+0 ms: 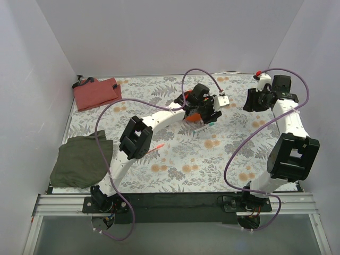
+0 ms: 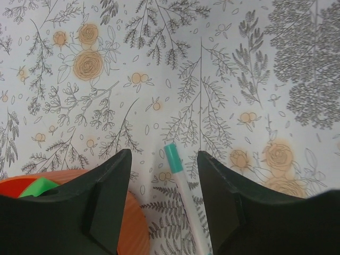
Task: Sort the stationery into containers
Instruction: Pick up the pen from the center of the board.
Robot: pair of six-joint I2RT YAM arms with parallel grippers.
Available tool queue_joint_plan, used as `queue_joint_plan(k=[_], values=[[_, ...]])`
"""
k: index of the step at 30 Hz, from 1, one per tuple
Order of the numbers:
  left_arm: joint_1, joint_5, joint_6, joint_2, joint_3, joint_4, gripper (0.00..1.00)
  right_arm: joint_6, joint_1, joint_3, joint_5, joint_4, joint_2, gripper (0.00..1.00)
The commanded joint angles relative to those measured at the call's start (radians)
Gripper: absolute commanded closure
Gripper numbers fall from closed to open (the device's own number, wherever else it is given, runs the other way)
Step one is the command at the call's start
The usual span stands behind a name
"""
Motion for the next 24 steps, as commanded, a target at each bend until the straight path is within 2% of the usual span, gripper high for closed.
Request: queue_joint_plan(k=[1, 14, 20, 24], values=[[-0.006, -0.048, 0.033, 0.033, 0.064, 0.022, 0.5, -0.016, -0.009, 0.038, -0.078, -0.017, 0.012, 0.52], [-0.008, -0.063, 0.051, 0.055, 0.004, 0.024, 0.56, 0.021, -0.017, 0.006, -0.139, -0.016, 0.012, 0.58], [-0.06, -0.143, 0.183, -0.016, -0.109, 0.089, 0.59, 0.016, -0.025, 0.006, -0.149, -0.011, 0.023, 0.59], [-0.104, -0.206, 0.28, -0.018, -0.14, 0.071, 0.59, 0.027, -0.031, 0.012, -0.162, -0.004, 0.04, 0.61]])
